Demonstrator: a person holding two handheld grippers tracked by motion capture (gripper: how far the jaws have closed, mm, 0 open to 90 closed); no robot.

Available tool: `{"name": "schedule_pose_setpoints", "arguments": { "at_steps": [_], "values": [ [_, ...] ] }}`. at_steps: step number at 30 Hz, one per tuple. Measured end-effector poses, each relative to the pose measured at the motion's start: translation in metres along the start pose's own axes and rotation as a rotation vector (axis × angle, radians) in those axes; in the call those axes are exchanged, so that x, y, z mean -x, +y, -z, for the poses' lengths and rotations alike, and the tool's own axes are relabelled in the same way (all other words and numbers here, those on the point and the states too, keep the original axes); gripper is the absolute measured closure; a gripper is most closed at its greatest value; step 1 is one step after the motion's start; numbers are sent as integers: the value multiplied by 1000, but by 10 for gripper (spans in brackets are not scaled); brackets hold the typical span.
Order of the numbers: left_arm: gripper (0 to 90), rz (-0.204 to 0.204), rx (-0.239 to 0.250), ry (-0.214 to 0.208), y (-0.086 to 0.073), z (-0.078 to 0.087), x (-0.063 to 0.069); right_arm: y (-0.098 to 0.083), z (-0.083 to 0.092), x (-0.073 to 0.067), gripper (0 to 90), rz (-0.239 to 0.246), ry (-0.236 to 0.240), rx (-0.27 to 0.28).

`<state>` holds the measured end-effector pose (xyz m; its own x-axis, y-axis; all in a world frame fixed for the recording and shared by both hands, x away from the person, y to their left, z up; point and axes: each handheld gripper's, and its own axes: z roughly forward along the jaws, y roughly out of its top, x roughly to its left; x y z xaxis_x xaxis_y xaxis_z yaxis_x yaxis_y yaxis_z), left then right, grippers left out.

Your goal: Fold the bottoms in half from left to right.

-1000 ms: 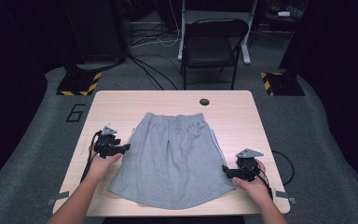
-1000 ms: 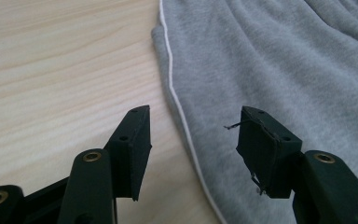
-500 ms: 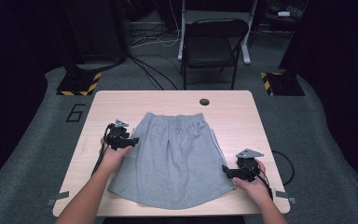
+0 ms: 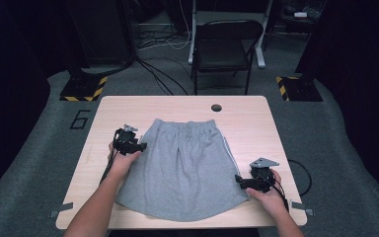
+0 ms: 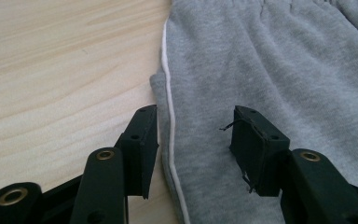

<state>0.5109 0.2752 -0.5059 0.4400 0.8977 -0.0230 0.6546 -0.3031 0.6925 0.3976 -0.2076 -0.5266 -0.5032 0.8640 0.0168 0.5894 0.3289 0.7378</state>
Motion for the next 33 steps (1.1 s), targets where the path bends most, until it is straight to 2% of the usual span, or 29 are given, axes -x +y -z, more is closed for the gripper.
{"name": "schedule_pose_setpoints", "arguments": {
  "at_steps": [3, 5, 9, 15, 16, 18, 21, 23, 24, 28, 29, 30, 31, 33],
  "values": [
    [514, 1, 8, 5, 1, -2, 1, 0, 0, 0, 191, 0, -1, 1],
    [515, 0, -9, 9, 0, -4, 1, 0, 0, 0, 191, -2, 1, 1],
    [519, 2, -8, 14, -1, -7, 0, 0, 0, 0, 191, -1, -3, 6],
    [553, 3, -11, 3, -2, -9, 0, 0, 0, 0, 192, -3, -1, 6],
    [556, 0, -17, 1, -2, -9, 0, 0, 0, 0, 197, -5, 1, -7],
    [559, 0, -11, 2, -2, -9, 0, 0, 1, 0, 204, -1, -2, -9],
    [563, 9, -14, -7, -2, -8, -1, 2, 4, -1, 229, 33, -16, -3],
    [561, 14, -11, -5, -2, -8, -1, 4, 7, -3, 241, 35, -19, 6],
    [559, 13, -13, -4, -2, -8, -1, 7, 11, -8, 248, 76, -28, 14],
    [559, 8, -11, -1, -3, -8, -1, 13, 15, -18, 261, 92, -66, 3],
    [559, 7, -10, 0, -3, -8, -1, 14, 18, -21, 270, 93, -67, -16],
    [559, 8, -11, 0, -3, -8, -1, 17, 24, -31, 280, 97, -62, -28],
    [559, 8, -11, 0, -3, -8, -1, 17, 24, -31, 280, 97, -62, -28],
    [559, 7, -11, -2, -3, -8, -1, 20, 30, -42, 288, 139, -58, -21]
  ]
}}
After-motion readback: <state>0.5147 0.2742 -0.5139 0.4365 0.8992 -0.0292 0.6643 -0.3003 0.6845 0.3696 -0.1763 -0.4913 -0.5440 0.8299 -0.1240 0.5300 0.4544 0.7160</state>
